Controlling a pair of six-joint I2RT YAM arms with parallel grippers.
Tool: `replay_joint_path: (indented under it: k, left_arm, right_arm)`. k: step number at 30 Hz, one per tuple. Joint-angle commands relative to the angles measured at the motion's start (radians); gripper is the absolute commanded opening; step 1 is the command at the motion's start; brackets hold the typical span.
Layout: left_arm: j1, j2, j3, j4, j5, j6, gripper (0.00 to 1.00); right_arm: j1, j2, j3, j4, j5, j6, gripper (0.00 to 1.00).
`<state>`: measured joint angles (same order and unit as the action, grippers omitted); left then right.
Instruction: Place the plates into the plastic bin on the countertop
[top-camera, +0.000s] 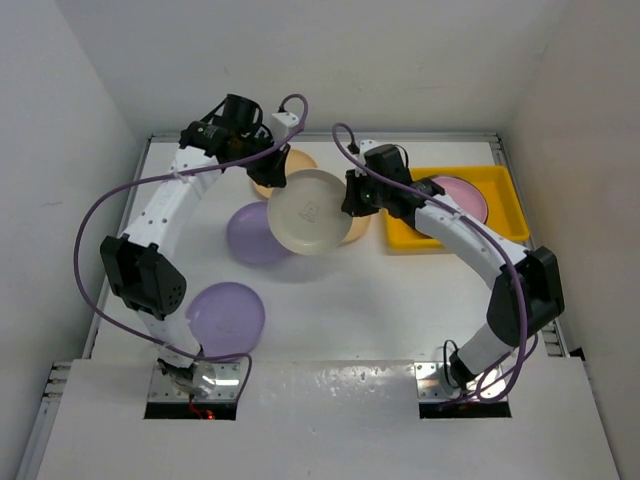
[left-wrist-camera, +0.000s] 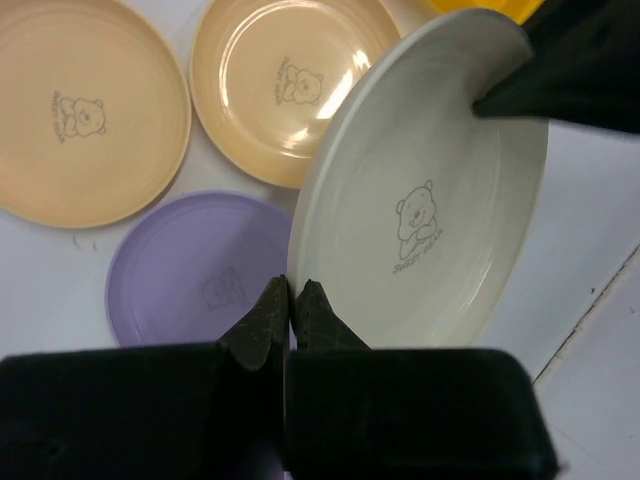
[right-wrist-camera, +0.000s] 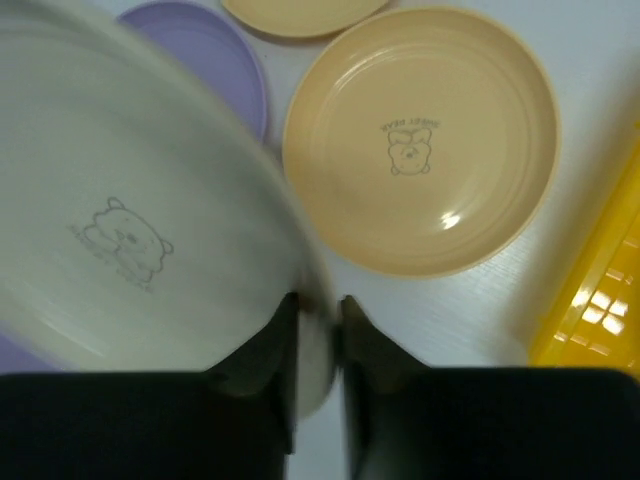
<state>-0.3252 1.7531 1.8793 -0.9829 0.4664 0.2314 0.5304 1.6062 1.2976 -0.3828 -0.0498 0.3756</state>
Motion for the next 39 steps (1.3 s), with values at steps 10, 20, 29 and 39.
replay_joint_path:
  k: [10,20,29,39]
  left_arm:
    - [0.084,0.029,0.004,0.023,0.014,-0.027,1.0]
    - [0.284,0.173,-0.107,0.11,-0.181,-0.093,1.0]
    - [0.304,0.299,-0.132,0.153,-0.25,-0.07,1.0]
    - [0.302,0.385,-0.178,0.268,-0.475,-0.049,1.0]
  right_arm:
    - [-0.312,-0.097,-0.101,0.122,-0.05,0.227,0.0]
    - [-0.838,0.003,-0.078,-0.134,-0.061,0.281,0.0]
    - [-0.897,0.207,0.051,-0.169,-0.124,0.266,0.0]
    - [-0.85,0.281,0.19,-0.324,0.043,0.132,0.79]
